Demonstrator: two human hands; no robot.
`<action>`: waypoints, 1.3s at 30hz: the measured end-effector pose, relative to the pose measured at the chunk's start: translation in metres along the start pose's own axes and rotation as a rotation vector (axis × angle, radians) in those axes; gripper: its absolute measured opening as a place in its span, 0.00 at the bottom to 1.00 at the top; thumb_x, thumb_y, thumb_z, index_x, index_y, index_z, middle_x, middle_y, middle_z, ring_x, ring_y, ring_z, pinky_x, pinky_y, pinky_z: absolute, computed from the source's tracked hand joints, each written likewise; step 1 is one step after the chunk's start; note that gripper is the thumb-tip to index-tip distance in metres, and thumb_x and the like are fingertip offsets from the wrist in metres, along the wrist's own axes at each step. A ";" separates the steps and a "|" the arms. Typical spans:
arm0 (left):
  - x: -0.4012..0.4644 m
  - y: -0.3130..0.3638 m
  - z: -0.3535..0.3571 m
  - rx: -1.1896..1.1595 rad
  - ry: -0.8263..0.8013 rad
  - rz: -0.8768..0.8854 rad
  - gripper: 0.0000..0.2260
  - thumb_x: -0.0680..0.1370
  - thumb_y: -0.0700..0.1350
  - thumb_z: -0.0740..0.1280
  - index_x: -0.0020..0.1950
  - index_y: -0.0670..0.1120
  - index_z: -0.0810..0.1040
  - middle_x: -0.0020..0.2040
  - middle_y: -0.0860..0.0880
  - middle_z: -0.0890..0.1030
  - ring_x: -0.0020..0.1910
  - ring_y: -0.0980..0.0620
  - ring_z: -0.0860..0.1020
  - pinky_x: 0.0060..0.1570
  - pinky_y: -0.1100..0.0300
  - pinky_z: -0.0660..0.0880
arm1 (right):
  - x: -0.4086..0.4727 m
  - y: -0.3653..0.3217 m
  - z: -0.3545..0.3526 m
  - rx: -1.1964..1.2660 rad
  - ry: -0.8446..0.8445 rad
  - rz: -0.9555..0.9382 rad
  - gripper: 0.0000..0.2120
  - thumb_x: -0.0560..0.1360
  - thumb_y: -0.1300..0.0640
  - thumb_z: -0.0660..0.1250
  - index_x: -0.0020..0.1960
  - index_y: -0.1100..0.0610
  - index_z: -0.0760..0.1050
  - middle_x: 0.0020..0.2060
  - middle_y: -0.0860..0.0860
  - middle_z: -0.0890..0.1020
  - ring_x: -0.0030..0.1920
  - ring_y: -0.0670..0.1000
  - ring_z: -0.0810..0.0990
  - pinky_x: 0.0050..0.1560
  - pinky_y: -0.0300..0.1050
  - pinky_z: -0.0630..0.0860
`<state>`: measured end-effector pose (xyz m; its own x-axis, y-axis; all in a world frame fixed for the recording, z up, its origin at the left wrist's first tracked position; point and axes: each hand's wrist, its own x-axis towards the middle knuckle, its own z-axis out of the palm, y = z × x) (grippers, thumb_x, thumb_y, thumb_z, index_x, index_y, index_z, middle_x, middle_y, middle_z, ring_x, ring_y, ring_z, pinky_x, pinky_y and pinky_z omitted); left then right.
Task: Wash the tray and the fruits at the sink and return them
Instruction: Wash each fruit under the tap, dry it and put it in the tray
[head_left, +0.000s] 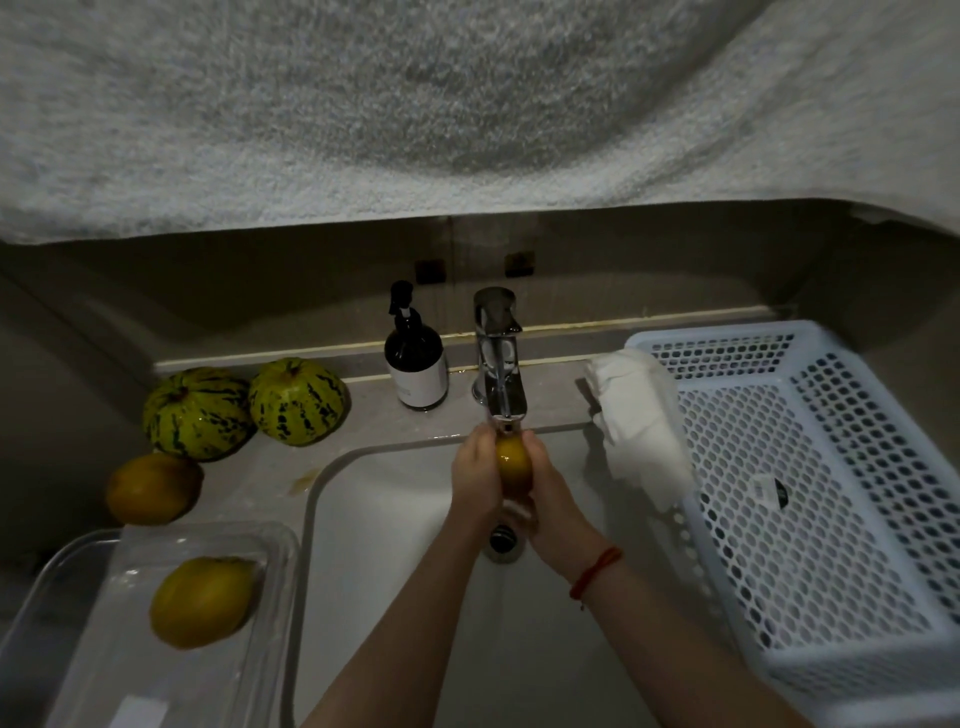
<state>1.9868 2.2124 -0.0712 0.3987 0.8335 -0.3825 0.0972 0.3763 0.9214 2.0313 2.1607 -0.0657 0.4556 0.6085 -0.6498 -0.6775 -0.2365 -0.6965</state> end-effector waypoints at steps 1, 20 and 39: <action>-0.003 -0.001 -0.001 0.019 -0.041 0.050 0.10 0.82 0.46 0.54 0.45 0.53 0.74 0.47 0.47 0.75 0.42 0.55 0.76 0.33 0.68 0.74 | -0.001 -0.004 0.000 0.076 -0.026 0.130 0.23 0.75 0.40 0.62 0.60 0.57 0.73 0.56 0.58 0.78 0.55 0.58 0.78 0.48 0.53 0.78; 0.007 0.003 -0.028 -0.182 -0.113 -0.378 0.24 0.78 0.59 0.59 0.66 0.45 0.69 0.60 0.40 0.76 0.55 0.41 0.77 0.44 0.51 0.78 | 0.008 0.019 -0.006 -0.685 -0.200 -0.660 0.22 0.75 0.64 0.66 0.65 0.52 0.63 0.59 0.50 0.68 0.59 0.46 0.70 0.60 0.40 0.72; 0.006 0.007 -0.015 -0.066 0.012 -0.278 0.12 0.82 0.52 0.53 0.53 0.44 0.69 0.52 0.43 0.74 0.54 0.42 0.76 0.54 0.44 0.76 | 0.019 -0.023 0.026 -0.018 0.255 -0.097 0.11 0.81 0.57 0.55 0.59 0.62 0.70 0.48 0.57 0.72 0.52 0.59 0.72 0.52 0.54 0.69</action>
<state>1.9765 2.2261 -0.0682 0.3540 0.6991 -0.6213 0.1418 0.6165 0.7745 2.0402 2.1975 -0.0543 0.6500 0.4191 -0.6339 -0.6145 -0.2010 -0.7629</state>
